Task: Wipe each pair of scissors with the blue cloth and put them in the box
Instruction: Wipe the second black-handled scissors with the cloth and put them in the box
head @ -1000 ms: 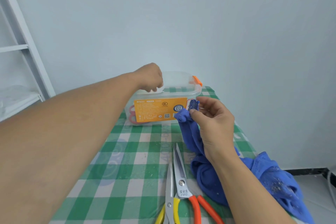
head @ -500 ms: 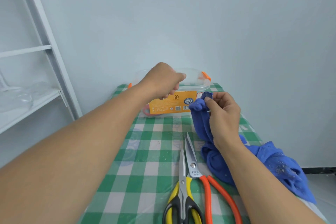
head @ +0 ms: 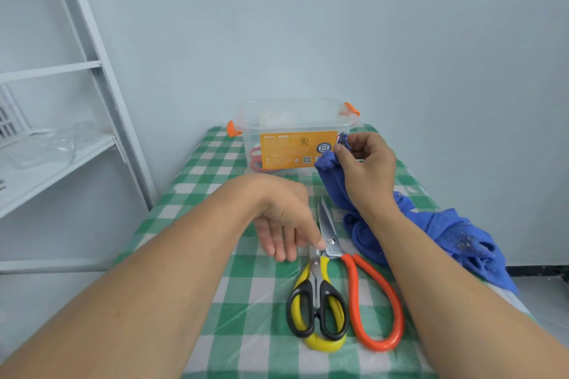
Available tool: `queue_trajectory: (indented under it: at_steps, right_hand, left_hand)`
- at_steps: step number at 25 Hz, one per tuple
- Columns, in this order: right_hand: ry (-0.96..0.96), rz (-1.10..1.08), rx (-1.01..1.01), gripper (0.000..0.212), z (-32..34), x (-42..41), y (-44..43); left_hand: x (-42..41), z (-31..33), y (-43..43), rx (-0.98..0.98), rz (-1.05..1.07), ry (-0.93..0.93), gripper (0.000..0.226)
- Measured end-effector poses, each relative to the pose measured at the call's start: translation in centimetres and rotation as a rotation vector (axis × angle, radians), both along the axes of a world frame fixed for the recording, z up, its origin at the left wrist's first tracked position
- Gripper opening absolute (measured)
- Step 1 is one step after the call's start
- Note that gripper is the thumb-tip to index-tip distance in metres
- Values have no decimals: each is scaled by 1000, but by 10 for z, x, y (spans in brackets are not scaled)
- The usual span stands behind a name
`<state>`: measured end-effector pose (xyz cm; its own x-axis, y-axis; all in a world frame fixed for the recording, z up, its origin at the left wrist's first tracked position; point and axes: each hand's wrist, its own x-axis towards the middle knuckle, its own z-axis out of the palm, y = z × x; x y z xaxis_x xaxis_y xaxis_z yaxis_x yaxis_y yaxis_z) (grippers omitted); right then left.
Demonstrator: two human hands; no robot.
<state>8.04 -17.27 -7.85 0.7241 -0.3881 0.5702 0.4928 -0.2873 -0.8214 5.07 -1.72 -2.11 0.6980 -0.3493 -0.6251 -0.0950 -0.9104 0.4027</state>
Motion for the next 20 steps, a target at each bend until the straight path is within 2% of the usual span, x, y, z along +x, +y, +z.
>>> queue_trajectory:
  at_steps: [3,8,12,20]
  right_hand:
    - [1,9,-17,18,-2,-2,0]
    - [10,17,-29,15,-5,-2,-1]
    - [45,20,-44,7,-5,0,-1]
    - [62,31,-47,18,-3,-7,-1]
  left_hand:
    - [-15,-3,-4,81,-27,79,46]
    - [-29,-12,-6,147,-44,95,60]
    - [-34,-20,-1,37,54,73,51]
    - [-43,-21,0,-79,113,22,27]
